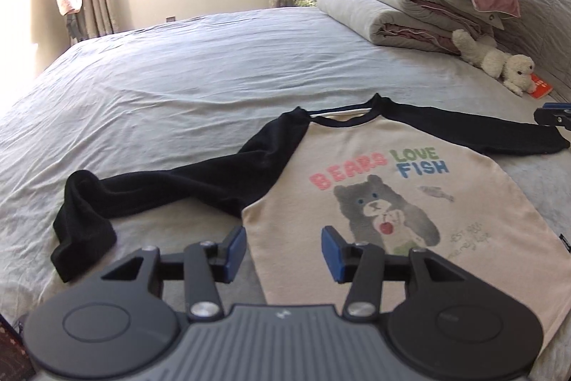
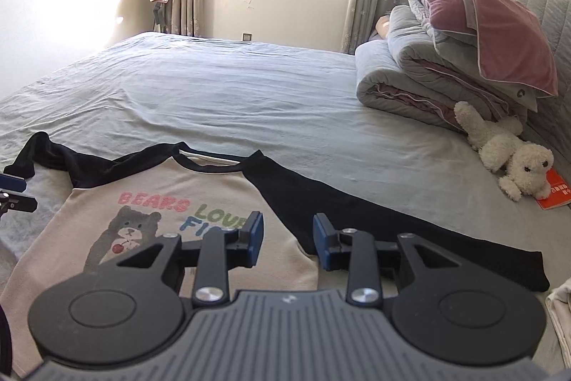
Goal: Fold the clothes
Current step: 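Move the left gripper to the cuff end of the black sleeve strip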
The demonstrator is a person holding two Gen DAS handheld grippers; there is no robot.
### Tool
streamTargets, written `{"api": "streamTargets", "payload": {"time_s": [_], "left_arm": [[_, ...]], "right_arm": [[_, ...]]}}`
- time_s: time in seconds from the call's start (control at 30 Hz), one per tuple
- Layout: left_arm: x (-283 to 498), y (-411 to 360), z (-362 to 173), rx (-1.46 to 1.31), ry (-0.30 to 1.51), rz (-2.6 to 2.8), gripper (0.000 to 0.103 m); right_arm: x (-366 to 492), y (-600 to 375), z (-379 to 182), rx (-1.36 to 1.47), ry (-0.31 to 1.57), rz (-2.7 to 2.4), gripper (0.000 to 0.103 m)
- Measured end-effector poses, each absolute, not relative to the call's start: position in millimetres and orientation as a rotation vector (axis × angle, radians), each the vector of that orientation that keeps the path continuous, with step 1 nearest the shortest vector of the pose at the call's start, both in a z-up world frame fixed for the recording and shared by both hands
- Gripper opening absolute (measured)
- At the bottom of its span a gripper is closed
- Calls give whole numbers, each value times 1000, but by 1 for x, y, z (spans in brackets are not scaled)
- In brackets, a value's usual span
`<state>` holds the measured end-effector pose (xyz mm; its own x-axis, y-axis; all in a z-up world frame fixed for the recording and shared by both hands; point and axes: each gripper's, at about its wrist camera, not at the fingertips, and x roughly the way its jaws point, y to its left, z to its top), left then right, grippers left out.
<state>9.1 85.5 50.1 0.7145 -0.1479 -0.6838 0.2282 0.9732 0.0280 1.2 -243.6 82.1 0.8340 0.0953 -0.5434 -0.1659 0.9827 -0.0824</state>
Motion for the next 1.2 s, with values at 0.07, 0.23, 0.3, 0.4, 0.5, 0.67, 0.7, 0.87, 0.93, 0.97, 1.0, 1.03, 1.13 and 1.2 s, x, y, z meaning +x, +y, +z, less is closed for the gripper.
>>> {"api": "streamTargets", "payload": {"time_s": [0.07, 0.23, 0.3, 0.4, 0.5, 0.67, 0.7, 0.87, 0.93, 0.97, 1.0, 1.03, 1.13, 1.2], "left_arm": [[15, 97, 47, 102, 755, -163, 48], [29, 126, 33, 57, 776, -54, 48], [35, 135, 27, 47, 776, -9, 48], [46, 150, 18, 26, 783, 64, 48], [58, 161, 6, 1, 799, 129, 48], [76, 178, -9, -26, 819, 224, 48], [78, 182, -10, -36, 820, 237, 48], [88, 202, -10, -91, 815, 277, 48], [92, 208, -9, -110, 807, 291, 48], [93, 211, -9, -117, 803, 300, 48], [94, 214, -10, -122, 800, 307, 48], [94, 216, -10, -126, 796, 314, 48], [96, 222, -13, -130, 786, 335, 47], [98, 225, -14, -130, 780, 351, 45]], "right_arm": [[7, -232, 81, -132, 570, 155, 35], [22, -205, 76, -136, 581, 203, 35], [29, -194, 73, -142, 586, 223, 35], [39, -176, 69, -150, 594, 252, 35], [49, -157, 64, -155, 602, 287, 35], [68, -122, 56, -156, 612, 364, 35], [72, -114, 55, -154, 614, 384, 35], [93, -75, 53, -140, 613, 494, 35], [102, -56, 50, -141, 607, 547, 35], [107, -48, 49, -144, 605, 573, 35], [111, -40, 47, -146, 602, 598, 35], [116, -32, 45, -149, 600, 625, 35], [130, -9, 37, -146, 595, 709, 35], [140, 6, 30, -138, 605, 758, 35]]}}
